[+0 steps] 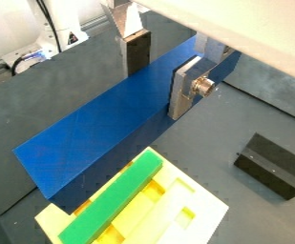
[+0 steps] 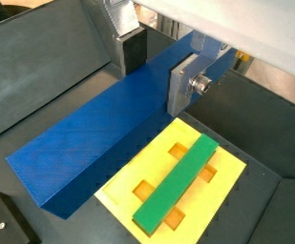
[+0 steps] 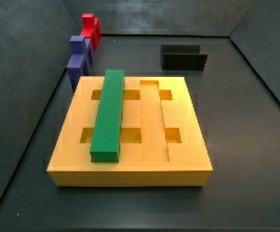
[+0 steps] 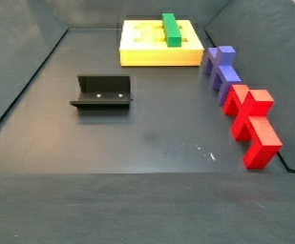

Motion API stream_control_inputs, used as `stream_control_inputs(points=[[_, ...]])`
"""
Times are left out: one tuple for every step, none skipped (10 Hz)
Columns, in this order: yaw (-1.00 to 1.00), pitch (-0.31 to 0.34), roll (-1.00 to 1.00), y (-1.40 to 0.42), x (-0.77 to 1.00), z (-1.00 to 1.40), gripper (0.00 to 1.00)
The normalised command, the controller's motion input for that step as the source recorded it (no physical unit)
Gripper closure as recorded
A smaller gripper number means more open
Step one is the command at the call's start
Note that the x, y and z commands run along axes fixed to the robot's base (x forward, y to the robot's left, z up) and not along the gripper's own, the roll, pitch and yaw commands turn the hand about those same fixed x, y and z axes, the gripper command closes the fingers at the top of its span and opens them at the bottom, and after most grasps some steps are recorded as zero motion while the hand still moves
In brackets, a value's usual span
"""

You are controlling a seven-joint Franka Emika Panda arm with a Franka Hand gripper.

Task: Pick up the blue object. Move up. Move to above the board. Insert the blue object.
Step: Insert the blue object.

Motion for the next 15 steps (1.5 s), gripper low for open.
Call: stream_control_inputs(points=[[0.19, -0.009, -0.02, 0.18, 0.75, -0.95, 1.0], [0.17, 0.0, -0.06, 0.22, 0.87, -0.86, 1.0], [0.18, 0.0, -0.05, 0.22, 0.87, -0.81, 1.0], [0.09, 0.0, 0.0, 0.0, 0.83, -0.87, 1.0], [0.05, -0.047, 0.1, -0.3, 0.68, -0.98, 1.0], [0.14, -0.08, 0.15, -0.35, 0.49, -0.94, 1.0], [0.04, -0.094, 0.19, -0.46, 0.35, -0.85, 1.0], [0.01, -0.107, 0.23, -0.48, 0.25, -0.79, 1.0], [0.0, -0.116, 0.26, -0.47, 0.19, -0.74, 1.0], [0.0, -0.136, 0.28, -0.41, 0.04, -0.72, 1.0], [0.0, -0.177, 0.25, -0.29, 0.0, -0.72, 1.0], [0.0, -0.273, 0.17, -0.15, -0.22, -0.67, 1.0], [0.0, -0.307, 0.16, -0.06, -0.28, -0.61, 1.0], [0.0, -0.241, 0.12, 0.03, -0.08, -0.7, 1.0], [0.0, -0.279, 0.04, 0.0, -0.11, -0.67, 1.0]])
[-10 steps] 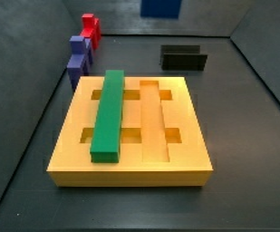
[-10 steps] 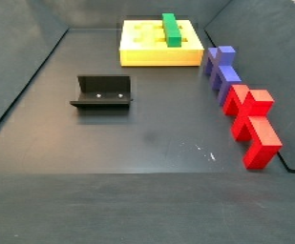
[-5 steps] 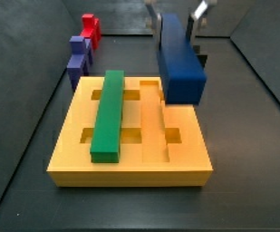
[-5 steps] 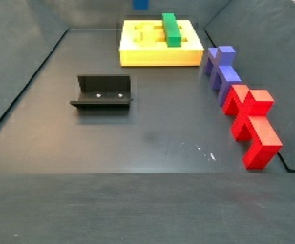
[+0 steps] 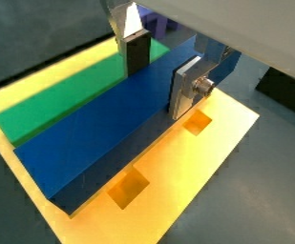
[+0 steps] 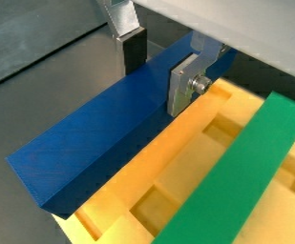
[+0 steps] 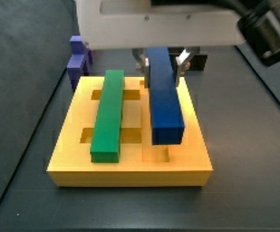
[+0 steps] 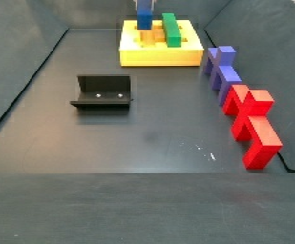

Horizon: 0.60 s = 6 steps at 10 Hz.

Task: Pick up the blue object. Move up. Move to above the board. Insert the blue object.
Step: Insert the blue object.

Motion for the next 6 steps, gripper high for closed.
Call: stream_control_inputs(points=[[-0.04, -0.339, 0.02, 0.0, -0.14, -0.55, 1.0], [0.0, -0.309, 0.0, 0.0, -0.01, -0.45, 1.0], [0.0, -0.149, 0.05, 0.0, 0.0, -0.37, 1.0], [-0.03, -0.033, 0.06, 0.0, -0.04, -0.3, 1.0], [-0.04, 0.0, 0.08, 0.0, 0.0, -0.24, 1.0], [-0.02, 0.0, 0.12, -0.02, 0.0, -0.23, 1.0]])
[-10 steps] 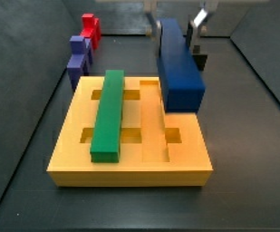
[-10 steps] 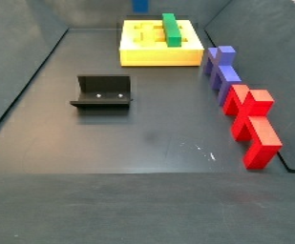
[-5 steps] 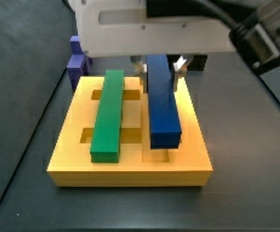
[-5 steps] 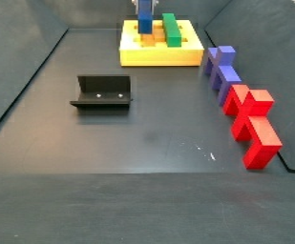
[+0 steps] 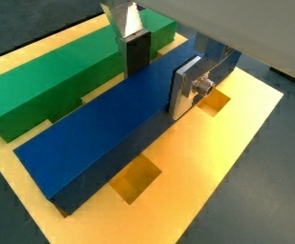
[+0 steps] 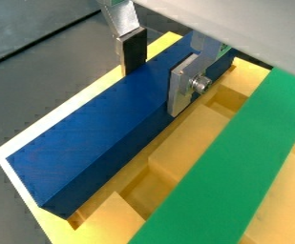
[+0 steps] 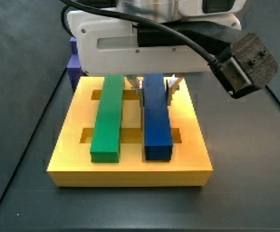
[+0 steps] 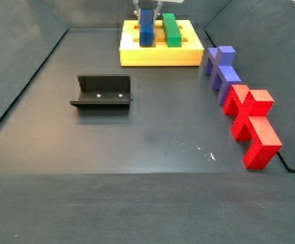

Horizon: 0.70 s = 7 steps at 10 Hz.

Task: Pick up the blue object. Move up. Move to above the board. Insert the blue object.
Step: Insert the blue object.

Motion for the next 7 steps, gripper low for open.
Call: stream_control_inputs(points=[[-0.02, 0.001, 0.14, -0.03, 0.0, -0.25, 1.0], [-0.12, 0.0, 0.13, -0.01, 0.17, -0.29, 1.0], [-0.05, 0.0, 0.14, 0.0, 0.0, -0.38, 1.0], [0.0, 0.0, 0.15, -0.03, -0.15, -0.35, 1.0], [0.0, -0.019, 0.16, -0.09, -0.44, -0.28, 1.0], [0.0, -0.031, 0.17, -0.08, -0.59, -0.22, 1.0], [0.0, -0.029, 0.14, -0.06, -0.35, -0.24, 1.0]])
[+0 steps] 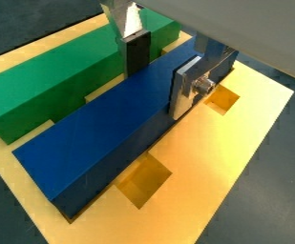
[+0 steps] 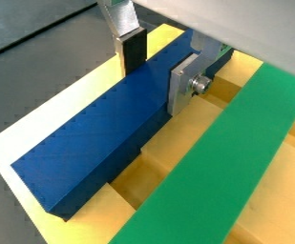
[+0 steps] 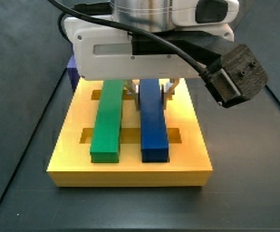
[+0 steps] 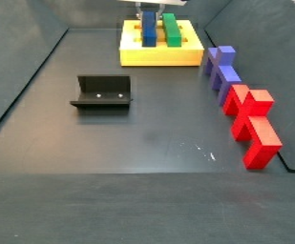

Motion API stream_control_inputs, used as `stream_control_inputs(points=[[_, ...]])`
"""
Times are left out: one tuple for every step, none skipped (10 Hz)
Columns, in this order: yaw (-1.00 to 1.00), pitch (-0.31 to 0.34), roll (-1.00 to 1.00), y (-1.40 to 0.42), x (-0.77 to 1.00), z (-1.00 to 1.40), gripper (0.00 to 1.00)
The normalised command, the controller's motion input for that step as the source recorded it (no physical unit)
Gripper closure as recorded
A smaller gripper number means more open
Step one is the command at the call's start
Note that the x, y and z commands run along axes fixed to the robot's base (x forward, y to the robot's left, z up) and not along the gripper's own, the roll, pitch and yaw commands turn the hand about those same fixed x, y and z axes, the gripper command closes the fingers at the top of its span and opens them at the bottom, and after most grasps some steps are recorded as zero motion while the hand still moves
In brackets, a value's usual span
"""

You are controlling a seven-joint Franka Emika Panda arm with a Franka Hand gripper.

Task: Pick up the blue object. Move up. Move to above the board. Insert the blue object.
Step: Insert the blue object.

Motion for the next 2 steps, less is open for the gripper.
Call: stream_control_inputs(points=[[0.0, 0.0, 0.07, 0.0, -0.09, -0.22, 1.0], [0.0, 0.0, 0.0, 0.0, 0.0, 0.0, 1.0]])
